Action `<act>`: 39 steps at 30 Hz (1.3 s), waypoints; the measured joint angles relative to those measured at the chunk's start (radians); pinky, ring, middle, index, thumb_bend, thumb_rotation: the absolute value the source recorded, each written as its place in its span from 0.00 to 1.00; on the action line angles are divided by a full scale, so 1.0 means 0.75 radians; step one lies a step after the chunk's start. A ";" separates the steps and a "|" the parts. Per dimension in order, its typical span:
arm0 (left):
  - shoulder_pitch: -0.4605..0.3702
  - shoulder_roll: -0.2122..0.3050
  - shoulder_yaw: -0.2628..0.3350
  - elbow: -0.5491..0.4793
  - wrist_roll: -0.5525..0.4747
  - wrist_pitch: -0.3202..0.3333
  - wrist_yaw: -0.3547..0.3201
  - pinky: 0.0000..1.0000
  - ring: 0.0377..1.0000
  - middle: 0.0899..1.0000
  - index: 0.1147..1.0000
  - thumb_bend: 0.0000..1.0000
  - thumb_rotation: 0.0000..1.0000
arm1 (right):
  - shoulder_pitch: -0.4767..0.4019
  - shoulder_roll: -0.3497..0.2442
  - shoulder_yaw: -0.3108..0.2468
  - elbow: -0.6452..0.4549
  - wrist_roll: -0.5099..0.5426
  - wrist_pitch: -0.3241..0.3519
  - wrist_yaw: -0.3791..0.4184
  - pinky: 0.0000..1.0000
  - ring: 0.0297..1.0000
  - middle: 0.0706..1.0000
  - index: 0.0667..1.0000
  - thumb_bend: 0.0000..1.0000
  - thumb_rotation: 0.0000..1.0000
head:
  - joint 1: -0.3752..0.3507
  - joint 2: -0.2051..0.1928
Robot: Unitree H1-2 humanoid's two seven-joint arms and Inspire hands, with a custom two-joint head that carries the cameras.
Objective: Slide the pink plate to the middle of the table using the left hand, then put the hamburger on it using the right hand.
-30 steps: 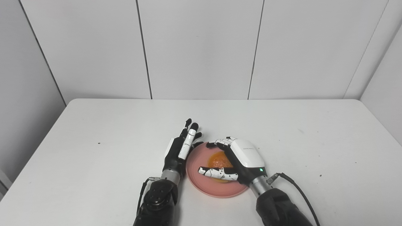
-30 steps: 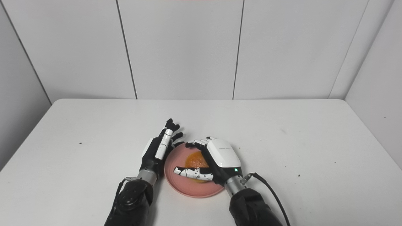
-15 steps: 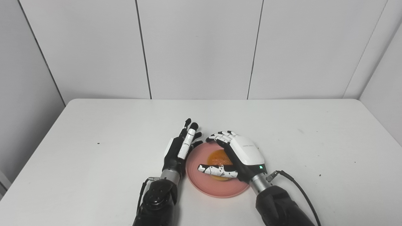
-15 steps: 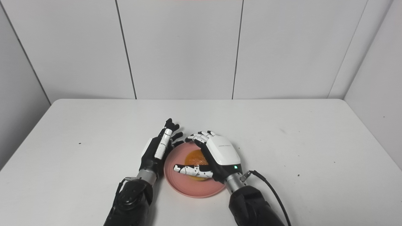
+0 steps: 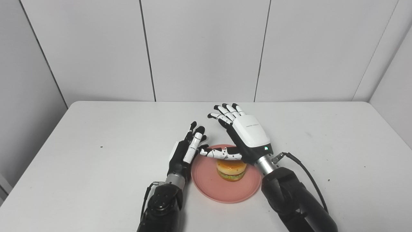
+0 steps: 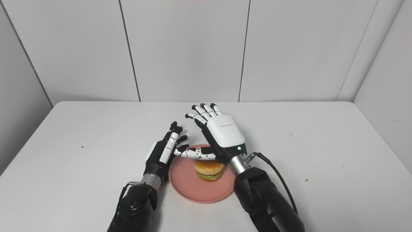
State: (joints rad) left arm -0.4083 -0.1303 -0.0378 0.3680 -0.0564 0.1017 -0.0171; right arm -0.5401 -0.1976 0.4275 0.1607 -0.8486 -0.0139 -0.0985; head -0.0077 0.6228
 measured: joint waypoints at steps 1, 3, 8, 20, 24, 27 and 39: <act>0.000 0.000 -0.003 0.000 0.003 -0.001 0.006 0.90 0.91 0.98 1.00 0.79 0.88 | -0.001 0.000 -0.007 0.000 0.001 0.000 0.000 0.97 0.95 0.91 0.78 0.94 1.00 | 0.000 0.000; 0.001 -0.002 -0.003 -0.001 0.020 -0.002 0.022 0.90 0.91 0.97 1.00 0.81 0.89 | 0.000 0.002 -0.024 0.000 0.025 0.000 0.000 0.93 0.92 0.90 0.78 0.94 1.00 | 0.004 0.000; 0.014 -0.044 0.021 -0.005 0.026 -0.050 0.083 0.88 0.92 0.95 0.94 0.86 0.84 | 0.037 0.032 -0.155 -0.001 0.207 -0.002 -0.003 0.77 0.86 0.86 0.76 0.87 0.94 | 0.006 0.004; 0.084 -0.067 -0.008 0.042 0.303 -0.425 0.369 1.00 0.99 0.97 0.90 0.76 0.91 | 0.224 0.188 -0.529 -0.026 0.936 0.007 0.083 0.86 0.85 0.85 0.81 0.85 1.00 | 0.006 0.004; 0.096 -0.042 -0.019 0.035 0.337 -0.490 0.388 1.00 1.00 1.00 0.93 0.77 0.92 | 0.241 0.261 -0.648 -0.029 1.134 0.012 0.081 0.89 0.87 0.86 0.82 0.82 1.00 | 0.004 0.004; 0.108 -0.034 -0.024 0.019 0.341 -0.493 0.386 1.00 1.00 1.00 0.96 0.76 0.93 | 0.251 0.277 -0.692 0.016 1.206 0.011 0.080 0.90 0.88 0.86 0.81 0.82 0.98 | 0.002 0.008; 0.127 -0.004 -0.030 -0.022 0.309 -0.365 0.285 1.00 1.00 1.00 1.00 0.80 0.96 | 0.321 0.274 -0.712 0.088 1.258 -0.016 0.080 0.94 0.89 0.87 0.81 0.83 0.96 | 0.000 0.020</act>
State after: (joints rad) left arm -0.3131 -0.1329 -0.0599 0.3517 0.1755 -0.1721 0.1965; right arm -0.2996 0.0078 -0.1066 0.2270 0.0951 -0.0257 -0.0385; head -0.0077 0.6381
